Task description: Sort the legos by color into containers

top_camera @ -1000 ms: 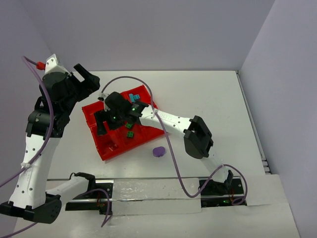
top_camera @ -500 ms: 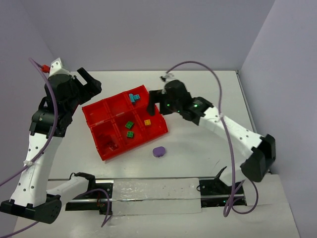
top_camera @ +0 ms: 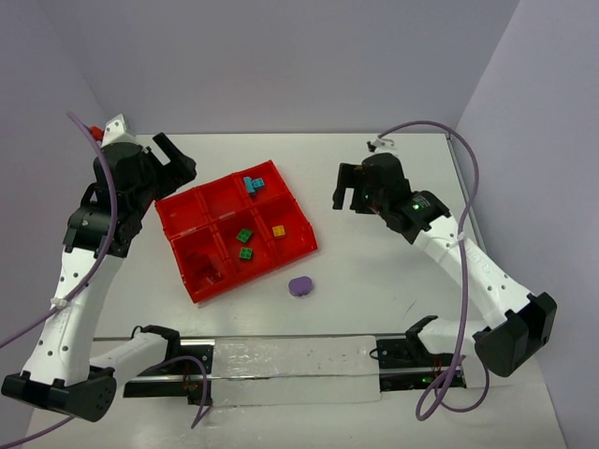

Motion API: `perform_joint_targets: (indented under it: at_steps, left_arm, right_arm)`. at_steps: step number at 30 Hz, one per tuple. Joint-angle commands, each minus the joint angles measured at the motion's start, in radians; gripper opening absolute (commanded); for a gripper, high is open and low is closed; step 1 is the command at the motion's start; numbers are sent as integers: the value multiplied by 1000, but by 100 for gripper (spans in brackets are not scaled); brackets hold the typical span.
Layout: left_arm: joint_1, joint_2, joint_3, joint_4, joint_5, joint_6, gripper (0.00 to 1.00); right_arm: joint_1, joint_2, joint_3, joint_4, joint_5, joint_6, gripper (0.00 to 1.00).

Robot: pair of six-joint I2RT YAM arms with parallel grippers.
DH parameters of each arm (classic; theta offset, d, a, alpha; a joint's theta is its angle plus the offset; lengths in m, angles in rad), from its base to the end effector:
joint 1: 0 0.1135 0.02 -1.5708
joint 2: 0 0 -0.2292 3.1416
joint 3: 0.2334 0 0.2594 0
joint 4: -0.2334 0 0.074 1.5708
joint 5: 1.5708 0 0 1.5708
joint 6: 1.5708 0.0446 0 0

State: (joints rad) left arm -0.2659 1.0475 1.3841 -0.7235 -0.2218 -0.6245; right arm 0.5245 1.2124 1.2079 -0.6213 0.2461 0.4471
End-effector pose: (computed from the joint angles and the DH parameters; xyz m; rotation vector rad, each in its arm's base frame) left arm 0.2271 -0.0517 0.4077 -0.4941 1.9029 -0.3706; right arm 0.2541 0.1345 0.3183 0.0535 2.1883 0.2824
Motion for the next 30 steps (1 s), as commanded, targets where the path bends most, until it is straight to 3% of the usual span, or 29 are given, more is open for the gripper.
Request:
perform_joint_targets:
  at_steps: [1, 8, 13, 21, 24, 30]
  left_arm:
    - [5, -6, 8, 54, 39, 19, 95]
    - [6, 1, -14, 42, 53, 28, 95]
    - [7, 25, -12, 31, 70, 31, 95]
    - [5, 48, 2, 12, 91, 52, 95]
    - [-4, 67, 3, 7, 204, 114, 93]
    - [-182, 137, -88, -7, 300, 158, 90]
  right_arm:
    - [-43, -71, -29, -15, 26, -18, 100]
    - [-40, -96, -118, 54, -143, -44, 100]
    - [65, -100, -171, 117, -285, -123, 99]
    - [346, 92, -155, 71, -179, -151, 100]
    - [373, 135, -181, 84, -151, -76, 100]
    - [296, 20, -316, 155, -133, 70, 100]
